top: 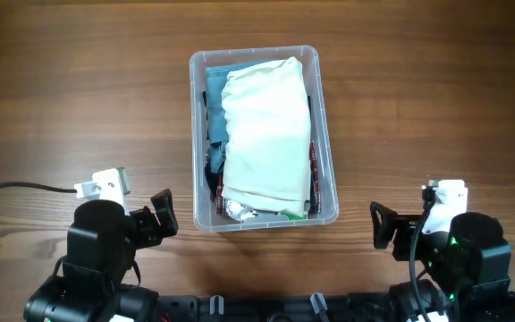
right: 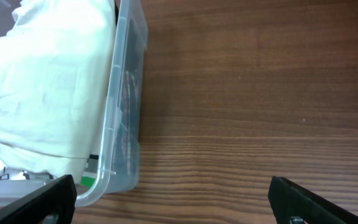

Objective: Pack container

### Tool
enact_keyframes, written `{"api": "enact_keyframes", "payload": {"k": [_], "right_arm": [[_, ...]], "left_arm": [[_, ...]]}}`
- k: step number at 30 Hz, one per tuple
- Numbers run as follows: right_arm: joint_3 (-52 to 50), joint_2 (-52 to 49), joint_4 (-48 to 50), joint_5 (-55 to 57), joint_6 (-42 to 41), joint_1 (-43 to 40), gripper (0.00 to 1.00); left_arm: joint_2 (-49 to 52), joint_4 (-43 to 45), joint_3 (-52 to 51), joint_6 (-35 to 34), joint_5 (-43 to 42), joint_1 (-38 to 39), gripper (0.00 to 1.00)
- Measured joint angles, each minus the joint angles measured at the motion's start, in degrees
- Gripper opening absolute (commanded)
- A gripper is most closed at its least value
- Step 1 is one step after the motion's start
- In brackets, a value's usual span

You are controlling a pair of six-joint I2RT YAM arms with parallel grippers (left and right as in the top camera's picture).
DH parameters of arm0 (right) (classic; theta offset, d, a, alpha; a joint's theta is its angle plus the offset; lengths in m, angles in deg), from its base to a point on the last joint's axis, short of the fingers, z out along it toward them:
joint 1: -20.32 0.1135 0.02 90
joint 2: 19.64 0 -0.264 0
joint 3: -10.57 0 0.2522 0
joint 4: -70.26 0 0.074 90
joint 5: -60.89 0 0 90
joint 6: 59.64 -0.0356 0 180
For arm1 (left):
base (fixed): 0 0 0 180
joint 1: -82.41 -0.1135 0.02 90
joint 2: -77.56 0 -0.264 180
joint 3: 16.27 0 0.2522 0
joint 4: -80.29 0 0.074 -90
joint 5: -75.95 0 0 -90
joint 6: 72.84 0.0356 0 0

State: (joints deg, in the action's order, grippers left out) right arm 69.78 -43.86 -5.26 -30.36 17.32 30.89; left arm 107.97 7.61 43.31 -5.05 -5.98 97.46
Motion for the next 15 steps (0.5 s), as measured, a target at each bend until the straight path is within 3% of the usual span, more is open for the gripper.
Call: {"api": "enact_keyframes", "payload": {"k": [7,10,12,15], "right_arm": [[-0.39,1.4,2.89,0.26,1.14,-0.37,1.0],[-3.45,8.92,13.4,0.15,6.78,-1.42,1.0],[-9.75,18.1,21.68,-0.24,11.13,-2.03,1.0],[-19.89,23.19,33.38,-0.42,13.86,-2.4,1.0]], "left_arm": [[0.0,-0.02,0.0,-0.02,0.0,0.0,1.0],[0.0,-0.04,0.0,0.0,0.0,0.0,1.0],[0.0,-0.02,0.0,-0.02,-0.02,0.0,1.0],[0.0,-0.07,-0.02,-0.02,0.0,0.0,1.0]]}}
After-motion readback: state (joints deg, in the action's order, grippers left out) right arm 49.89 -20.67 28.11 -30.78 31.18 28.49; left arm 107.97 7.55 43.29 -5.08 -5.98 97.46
